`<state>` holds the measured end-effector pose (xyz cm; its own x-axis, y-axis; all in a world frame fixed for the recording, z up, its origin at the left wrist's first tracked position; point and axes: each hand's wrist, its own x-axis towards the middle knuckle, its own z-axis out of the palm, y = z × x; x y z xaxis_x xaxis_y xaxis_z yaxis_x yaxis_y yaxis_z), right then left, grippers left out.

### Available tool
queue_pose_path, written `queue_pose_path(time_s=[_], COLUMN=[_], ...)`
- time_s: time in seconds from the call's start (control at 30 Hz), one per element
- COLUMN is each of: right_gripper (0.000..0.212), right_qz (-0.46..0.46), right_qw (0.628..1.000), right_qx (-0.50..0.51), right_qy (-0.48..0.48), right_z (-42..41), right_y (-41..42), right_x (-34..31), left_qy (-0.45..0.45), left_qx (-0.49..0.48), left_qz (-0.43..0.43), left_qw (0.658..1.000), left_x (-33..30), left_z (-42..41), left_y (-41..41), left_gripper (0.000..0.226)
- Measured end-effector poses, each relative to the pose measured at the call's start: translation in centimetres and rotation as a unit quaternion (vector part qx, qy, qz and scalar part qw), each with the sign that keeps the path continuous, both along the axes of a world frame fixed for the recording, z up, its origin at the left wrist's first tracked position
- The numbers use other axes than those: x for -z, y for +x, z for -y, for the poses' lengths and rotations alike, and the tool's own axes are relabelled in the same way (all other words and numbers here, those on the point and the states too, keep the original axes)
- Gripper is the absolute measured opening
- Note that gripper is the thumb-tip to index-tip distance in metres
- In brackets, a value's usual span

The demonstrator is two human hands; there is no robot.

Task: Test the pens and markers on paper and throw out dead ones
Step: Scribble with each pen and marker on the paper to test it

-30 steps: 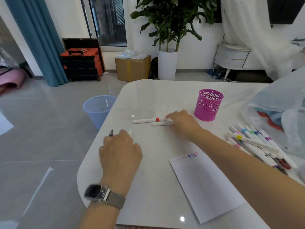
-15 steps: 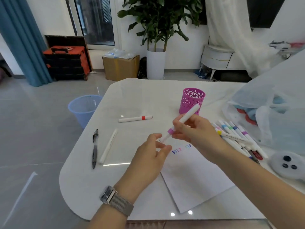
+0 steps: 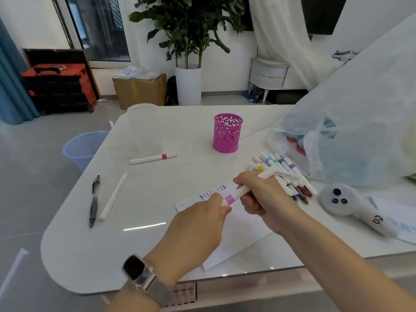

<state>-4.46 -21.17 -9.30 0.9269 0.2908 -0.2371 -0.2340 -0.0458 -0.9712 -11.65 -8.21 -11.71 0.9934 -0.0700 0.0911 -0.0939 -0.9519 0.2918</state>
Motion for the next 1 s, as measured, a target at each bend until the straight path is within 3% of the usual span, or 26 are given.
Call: queue_pose_path(time_s=[0.13,0.2,0.27,0.53,0.67,0.8,0.93,1.0], right_gripper=[0.038,0.049,0.053,0.057,0.056,0.06,0.024,0.027], right_qz=[-0.025,-0.103,-0.153,-0.185,-0.109,-0.136,-0.131,-0.134], right_qw=[0.981,0.936,0.896,0.894,0.855,0.846,0.865,0.859], right_qx=[0.116,0.113,0.1,0.18,0.305,0.251,0.19,0.167], right_qy=[0.152,0.316,0.405,0.366,0.406,0.45,0.446,0.465], right_z=[0.5,0.5,0.5,2.0,8.6,8.3,6.0,5.4], right_y=[1.2,1.4,1.3,3.5,7.4,7.8,7.5,7.4], right_x=[0.2,0.2,-0.1,-1.2,-1.6,1.1,1.2,1.3], left_qy=[0.034,0.051,0.049,0.058,0.064,-0.041,-0.069,-0.058], left_qx=[-0.003,-0.006,0.004,0.036,-0.029,-0.067,-0.031,-0.014], left_qz=[0.023,0.02,0.008,0.024,-0.019,-0.006,0.006,0.037], left_qw=[0.999,0.999,0.999,0.997,0.997,0.997,0.997,0.998], left_x=[0.3,0.7,1.1,0.6,1.2,1.5,1.3,1.0], left_z=[0.5,0.9,1.5,2.3,-1.4,-2.4,-0.2,0.2], left_y=[0.1,0.0,0.0,0.4,-0.9,-0.3,0.1,0.2], left_gripper=[0.021,0.023,0.025,0.028,0.029,0.033,0.033,0.028])
